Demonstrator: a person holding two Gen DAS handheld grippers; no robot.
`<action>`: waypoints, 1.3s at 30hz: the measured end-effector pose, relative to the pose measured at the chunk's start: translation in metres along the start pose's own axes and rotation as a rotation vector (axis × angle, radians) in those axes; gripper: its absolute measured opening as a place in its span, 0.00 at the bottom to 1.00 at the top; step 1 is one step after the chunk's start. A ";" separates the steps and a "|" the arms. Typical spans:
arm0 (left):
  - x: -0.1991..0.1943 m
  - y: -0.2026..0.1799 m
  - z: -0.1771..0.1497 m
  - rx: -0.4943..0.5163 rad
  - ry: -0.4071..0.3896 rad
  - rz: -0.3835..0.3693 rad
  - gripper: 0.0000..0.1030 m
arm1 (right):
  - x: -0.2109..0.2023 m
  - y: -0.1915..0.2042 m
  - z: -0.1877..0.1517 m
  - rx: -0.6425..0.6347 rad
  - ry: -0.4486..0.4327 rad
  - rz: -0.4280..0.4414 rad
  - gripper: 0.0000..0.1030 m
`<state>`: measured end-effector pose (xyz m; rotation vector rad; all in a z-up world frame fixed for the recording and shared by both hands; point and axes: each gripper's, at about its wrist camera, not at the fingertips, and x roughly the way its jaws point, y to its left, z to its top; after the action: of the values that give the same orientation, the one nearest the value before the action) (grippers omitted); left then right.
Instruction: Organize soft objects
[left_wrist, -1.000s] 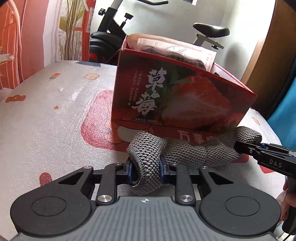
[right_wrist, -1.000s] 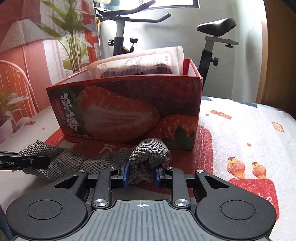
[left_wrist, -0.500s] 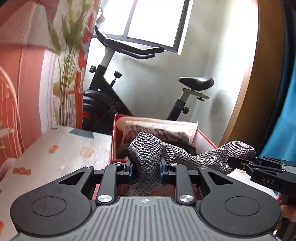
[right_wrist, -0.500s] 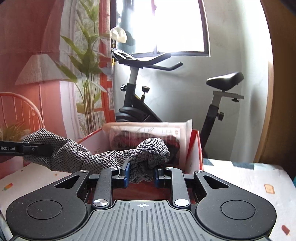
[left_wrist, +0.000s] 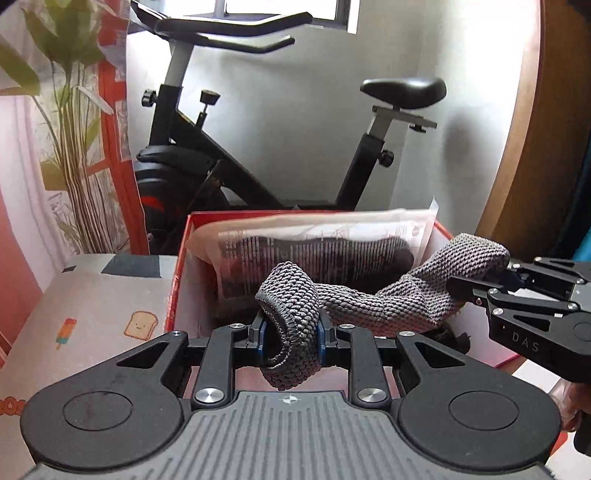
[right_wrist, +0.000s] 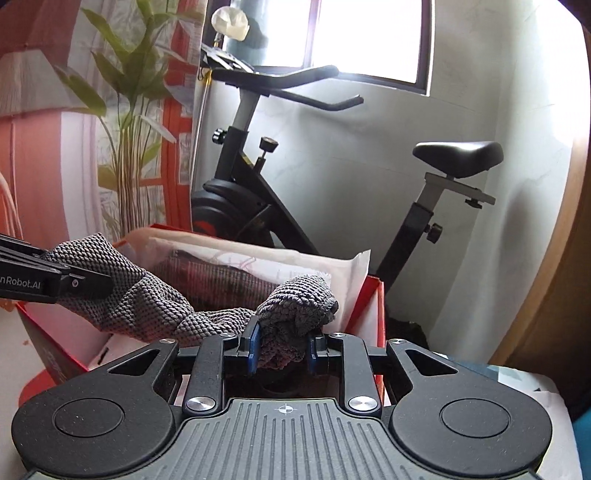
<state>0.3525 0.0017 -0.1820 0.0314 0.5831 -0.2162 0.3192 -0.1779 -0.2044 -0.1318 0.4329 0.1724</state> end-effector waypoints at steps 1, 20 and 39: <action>0.007 -0.001 -0.001 0.006 0.028 -0.001 0.25 | 0.007 -0.001 -0.002 -0.003 0.019 0.002 0.21; -0.011 -0.007 0.008 0.093 -0.030 0.018 0.93 | 0.008 -0.015 -0.004 0.123 0.082 -0.006 0.74; -0.200 -0.025 0.025 0.087 -0.235 0.158 1.00 | -0.186 -0.014 0.058 0.278 -0.154 0.025 1.00</action>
<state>0.1984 0.0141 -0.0505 0.1336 0.3348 -0.0898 0.1789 -0.2081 -0.0717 0.1594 0.3015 0.1441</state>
